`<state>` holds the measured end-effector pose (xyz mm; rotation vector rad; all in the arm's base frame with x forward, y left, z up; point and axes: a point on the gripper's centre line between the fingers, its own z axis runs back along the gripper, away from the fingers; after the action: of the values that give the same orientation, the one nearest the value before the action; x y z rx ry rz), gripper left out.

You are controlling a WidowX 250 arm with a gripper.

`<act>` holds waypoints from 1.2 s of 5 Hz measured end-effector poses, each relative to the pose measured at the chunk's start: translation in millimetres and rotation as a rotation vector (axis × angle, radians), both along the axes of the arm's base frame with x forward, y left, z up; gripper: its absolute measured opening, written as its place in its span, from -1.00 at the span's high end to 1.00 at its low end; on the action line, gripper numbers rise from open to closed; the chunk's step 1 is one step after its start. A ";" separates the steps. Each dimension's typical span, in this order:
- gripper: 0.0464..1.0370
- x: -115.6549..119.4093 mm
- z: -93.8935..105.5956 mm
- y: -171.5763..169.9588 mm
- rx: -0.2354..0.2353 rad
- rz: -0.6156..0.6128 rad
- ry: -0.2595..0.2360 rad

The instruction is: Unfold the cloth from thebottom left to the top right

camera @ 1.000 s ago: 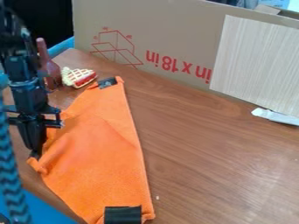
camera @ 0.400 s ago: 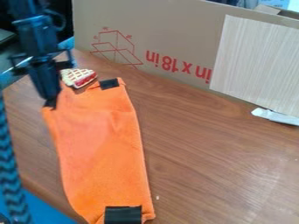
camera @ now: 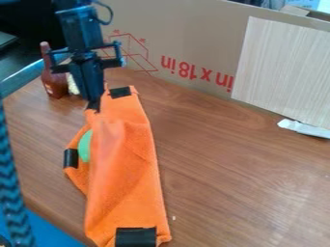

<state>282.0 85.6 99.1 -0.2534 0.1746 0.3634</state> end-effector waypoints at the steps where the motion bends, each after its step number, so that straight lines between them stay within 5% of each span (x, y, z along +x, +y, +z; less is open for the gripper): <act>1: 0.99 22.6 -7.8 -7.9 -0.010 0.004 0.004; 4: 0.99 89.8 -40.0 -56.9 0.001 -0.005 0.040; 6: 0.99 115.1 -18.4 -104.9 -0.061 -0.137 -0.068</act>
<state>397.1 -19.3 80.7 -0.3117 0.1356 0.2135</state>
